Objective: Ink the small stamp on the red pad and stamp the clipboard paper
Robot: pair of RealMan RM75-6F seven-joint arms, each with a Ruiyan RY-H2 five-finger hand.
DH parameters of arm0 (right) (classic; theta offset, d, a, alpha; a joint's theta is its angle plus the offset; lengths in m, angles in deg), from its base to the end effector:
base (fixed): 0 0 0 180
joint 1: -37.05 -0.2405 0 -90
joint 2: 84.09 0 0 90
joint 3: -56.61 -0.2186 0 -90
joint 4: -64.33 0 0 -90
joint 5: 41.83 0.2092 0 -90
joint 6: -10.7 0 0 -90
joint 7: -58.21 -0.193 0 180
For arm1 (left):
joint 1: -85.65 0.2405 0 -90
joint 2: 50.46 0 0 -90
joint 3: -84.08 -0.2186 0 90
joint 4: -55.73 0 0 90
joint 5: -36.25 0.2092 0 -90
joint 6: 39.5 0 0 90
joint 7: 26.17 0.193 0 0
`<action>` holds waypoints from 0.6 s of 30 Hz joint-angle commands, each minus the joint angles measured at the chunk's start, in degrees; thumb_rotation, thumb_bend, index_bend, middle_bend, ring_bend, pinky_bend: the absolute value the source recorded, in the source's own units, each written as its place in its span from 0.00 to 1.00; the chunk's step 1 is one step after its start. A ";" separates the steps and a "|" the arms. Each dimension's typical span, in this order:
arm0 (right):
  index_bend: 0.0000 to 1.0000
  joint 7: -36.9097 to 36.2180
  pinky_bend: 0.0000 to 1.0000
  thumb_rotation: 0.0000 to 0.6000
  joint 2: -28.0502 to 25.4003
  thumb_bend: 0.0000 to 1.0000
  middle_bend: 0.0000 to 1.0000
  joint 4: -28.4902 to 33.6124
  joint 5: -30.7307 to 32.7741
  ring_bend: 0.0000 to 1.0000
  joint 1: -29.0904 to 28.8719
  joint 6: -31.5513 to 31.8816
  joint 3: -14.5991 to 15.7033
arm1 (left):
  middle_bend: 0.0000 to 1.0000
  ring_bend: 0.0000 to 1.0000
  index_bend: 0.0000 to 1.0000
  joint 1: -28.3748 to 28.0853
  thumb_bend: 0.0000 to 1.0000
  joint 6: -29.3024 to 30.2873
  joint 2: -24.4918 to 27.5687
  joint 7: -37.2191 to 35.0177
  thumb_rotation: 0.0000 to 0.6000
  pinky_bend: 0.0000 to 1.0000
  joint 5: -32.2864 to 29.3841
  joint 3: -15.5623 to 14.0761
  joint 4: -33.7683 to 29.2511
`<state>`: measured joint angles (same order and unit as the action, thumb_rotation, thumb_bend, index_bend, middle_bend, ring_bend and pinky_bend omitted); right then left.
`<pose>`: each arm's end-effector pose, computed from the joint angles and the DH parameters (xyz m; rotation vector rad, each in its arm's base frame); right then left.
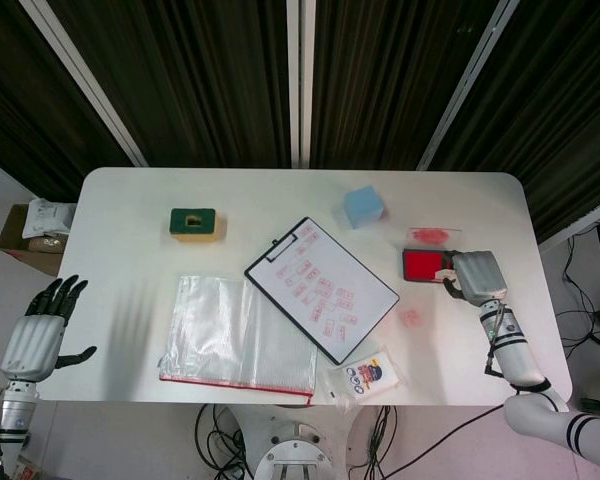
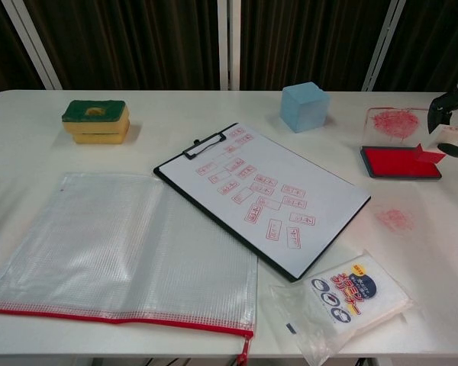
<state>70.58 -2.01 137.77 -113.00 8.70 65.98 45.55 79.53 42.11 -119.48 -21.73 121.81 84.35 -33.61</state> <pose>-0.2473 -0.3644 0.0353 1.6514 -0.9095 0.7088 -0.2829 0.2229 0.1044 -1.4702 -0.9347 -0.8195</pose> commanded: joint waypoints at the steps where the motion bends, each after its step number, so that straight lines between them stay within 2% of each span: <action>1: 0.66 0.45 0.93 1.00 -0.15 0.36 0.59 -2.27 2.46 0.72 -2.53 -3.72 -0.99 | 0.04 0.03 0.08 0.02 0.10 -0.08 0.05 0.01 0.97 0.15 -0.17 0.02 0.01; 5: 0.66 2.40 0.93 1.00 0.31 0.36 0.60 -3.92 4.12 0.72 -4.66 -7.29 -0.51 | 0.04 0.03 0.08 0.00 0.10 -0.23 0.04 -0.27 0.97 0.15 -0.35 0.07 0.09; 9: 0.66 2.76 0.93 1.00 2.33 0.36 0.60 -7.61 2.80 0.72 -6.15 -7.72 0.38 | 0.04 0.03 0.08 -0.04 0.10 -0.28 -0.09 -0.45 0.97 0.15 -0.29 0.04 0.41; 18: 0.67 -6.04 0.93 1.00 6.26 0.36 0.60 -16.56 -2.46 0.72 -8.29 -9.17 2.39 | 0.04 0.03 0.08 0.03 0.10 -0.74 -0.26 -0.65 0.97 0.15 -0.74 -0.09 1.27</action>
<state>65.88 3.14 123.15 -114.23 1.13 57.48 47.18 79.55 41.41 -119.71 -22.37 121.10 84.27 -32.38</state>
